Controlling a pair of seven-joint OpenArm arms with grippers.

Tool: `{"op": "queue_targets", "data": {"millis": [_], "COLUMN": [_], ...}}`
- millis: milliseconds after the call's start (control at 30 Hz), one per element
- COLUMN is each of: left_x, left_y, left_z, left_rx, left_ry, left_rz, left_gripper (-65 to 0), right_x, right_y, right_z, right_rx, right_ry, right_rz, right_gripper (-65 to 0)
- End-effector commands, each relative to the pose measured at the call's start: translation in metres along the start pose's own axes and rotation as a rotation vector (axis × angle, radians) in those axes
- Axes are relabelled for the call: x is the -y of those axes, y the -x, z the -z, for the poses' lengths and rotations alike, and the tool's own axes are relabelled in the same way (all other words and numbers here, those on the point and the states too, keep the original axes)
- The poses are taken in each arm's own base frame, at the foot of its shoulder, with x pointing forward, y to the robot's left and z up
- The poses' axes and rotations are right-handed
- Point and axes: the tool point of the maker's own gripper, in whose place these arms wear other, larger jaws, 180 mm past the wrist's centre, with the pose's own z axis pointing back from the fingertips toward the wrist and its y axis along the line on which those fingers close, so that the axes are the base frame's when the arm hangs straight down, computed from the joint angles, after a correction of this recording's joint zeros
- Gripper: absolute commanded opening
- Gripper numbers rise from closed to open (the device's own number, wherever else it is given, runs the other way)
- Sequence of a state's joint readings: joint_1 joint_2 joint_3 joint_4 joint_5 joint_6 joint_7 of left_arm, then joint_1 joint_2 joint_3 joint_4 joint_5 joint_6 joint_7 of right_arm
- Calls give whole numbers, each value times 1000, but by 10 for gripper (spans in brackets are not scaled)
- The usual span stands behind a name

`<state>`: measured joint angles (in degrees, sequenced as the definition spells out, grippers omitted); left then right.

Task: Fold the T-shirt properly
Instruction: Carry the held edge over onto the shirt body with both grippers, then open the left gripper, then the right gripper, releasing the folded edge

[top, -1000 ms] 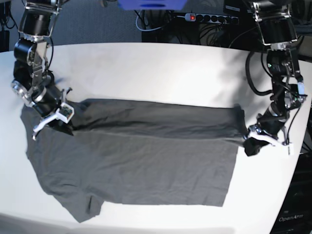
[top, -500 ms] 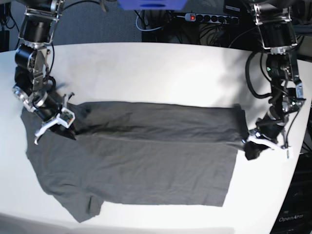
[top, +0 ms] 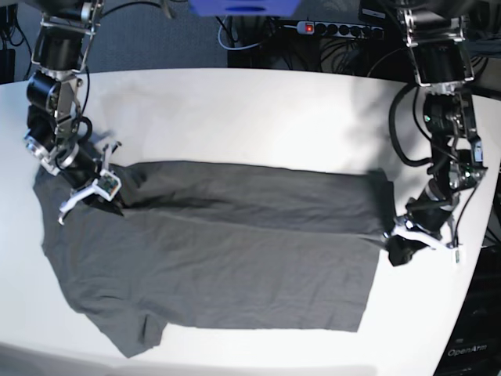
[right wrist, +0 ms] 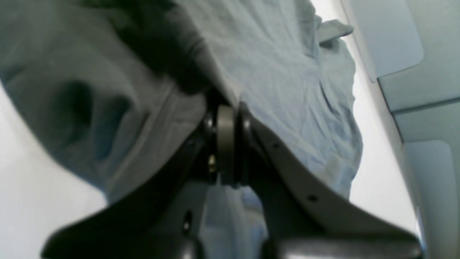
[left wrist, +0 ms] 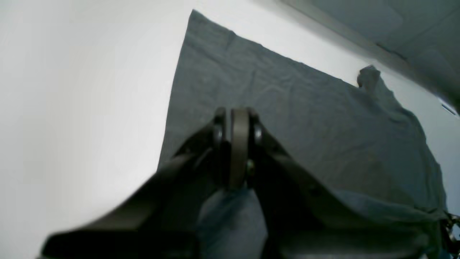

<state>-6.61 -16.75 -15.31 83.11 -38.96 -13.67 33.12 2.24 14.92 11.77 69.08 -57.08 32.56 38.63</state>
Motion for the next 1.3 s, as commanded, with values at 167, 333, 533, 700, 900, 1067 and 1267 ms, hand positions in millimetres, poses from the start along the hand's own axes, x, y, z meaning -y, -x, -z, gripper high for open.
{"op": "queue_targets", "data": {"millis": [167,333,533,700,900,1067,1267], "left_x": [4,4,4,4,4,5,6], "left_y": [-21,-21,-19,-19,-21,-21,-20], "left_z": [-1,-1,-1,-1,-1,-1,-2], "left_rx": [58,58,53,53,59,59,60], "left_ry": [19,19,18,18,19,20,24], "left_rz": [16,16,15,15,18,17,20], "left_gripper": [-624,-624,-624,-624,-623,-617,-436], "right_x": [21,26,34,30,26,26,25], "right_y": [-8,-10,-21,-20,-16,-15,-15], "right_z": [-1,3,4,4,5,5,4], "right_rx": [35,44,100,98,92,89,89], "right_ry": [48,53,68,63,53,53,53], "right_rz": [-23,-24,-28,-22,-8,-8,-6], "right_gripper": [-641,-643,-643,-643,-643,-643,-643]}}
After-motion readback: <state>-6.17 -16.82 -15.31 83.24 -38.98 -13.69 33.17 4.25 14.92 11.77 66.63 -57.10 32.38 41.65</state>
